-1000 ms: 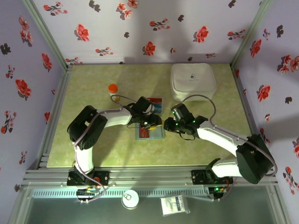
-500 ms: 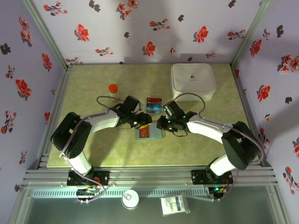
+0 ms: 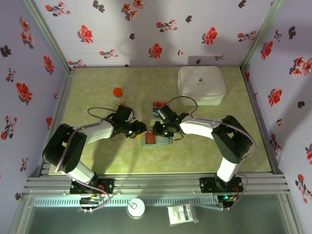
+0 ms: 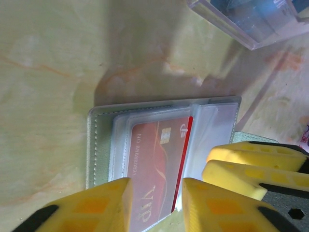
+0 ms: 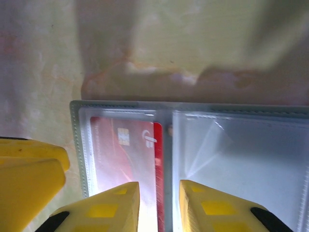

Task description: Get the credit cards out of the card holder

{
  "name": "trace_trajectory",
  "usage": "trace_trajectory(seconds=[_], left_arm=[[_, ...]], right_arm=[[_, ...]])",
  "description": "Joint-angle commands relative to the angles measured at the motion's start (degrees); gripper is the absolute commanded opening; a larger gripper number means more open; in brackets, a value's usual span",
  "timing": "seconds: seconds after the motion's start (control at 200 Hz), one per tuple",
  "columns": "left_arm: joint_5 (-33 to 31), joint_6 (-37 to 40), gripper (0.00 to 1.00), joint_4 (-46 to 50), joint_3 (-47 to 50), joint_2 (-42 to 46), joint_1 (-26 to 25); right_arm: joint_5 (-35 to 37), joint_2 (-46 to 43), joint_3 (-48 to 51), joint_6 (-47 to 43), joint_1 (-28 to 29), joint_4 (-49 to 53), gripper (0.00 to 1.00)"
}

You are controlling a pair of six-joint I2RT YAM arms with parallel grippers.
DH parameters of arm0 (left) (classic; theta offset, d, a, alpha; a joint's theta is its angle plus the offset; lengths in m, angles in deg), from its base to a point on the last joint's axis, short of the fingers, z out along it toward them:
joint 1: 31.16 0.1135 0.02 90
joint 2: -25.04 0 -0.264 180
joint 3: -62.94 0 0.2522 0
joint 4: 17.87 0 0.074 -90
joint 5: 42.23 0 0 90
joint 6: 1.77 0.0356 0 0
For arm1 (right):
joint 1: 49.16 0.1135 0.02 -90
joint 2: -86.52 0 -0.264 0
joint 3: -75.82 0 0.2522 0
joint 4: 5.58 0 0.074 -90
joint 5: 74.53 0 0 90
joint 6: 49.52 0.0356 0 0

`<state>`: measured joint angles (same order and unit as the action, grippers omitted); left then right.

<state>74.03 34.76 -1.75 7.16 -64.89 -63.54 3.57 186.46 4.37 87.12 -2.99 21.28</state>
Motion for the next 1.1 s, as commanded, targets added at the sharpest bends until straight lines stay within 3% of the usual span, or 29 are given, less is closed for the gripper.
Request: trace_trajectory(seconds=[0.0, 0.285, 0.49, 1.095], left_arm=[[1.95, 0.71, 0.25, -2.41, 0.97, -1.15, 0.21], [1.73, 2.50, 0.09, -1.02, 0.51, -3.76, 0.21], [-1.14, 3.99, 0.03, 1.39, 0.97, -2.81, 0.30], [-1.26, 5.03, 0.00, 1.96, 0.94, -4.40, 0.83]], right_arm=[[-0.84, 0.84, -1.74, 0.48, 0.48, 0.70, 0.28], [-1.63, 1.63, -2.14, 0.58, 0.45, 0.01, 0.27], [-2.55, 2.95, -3.07, 0.47, 0.67, -0.05, 0.27], [-3.39, 5.37, -4.34, 0.12, 0.82, -0.22, 0.24]])
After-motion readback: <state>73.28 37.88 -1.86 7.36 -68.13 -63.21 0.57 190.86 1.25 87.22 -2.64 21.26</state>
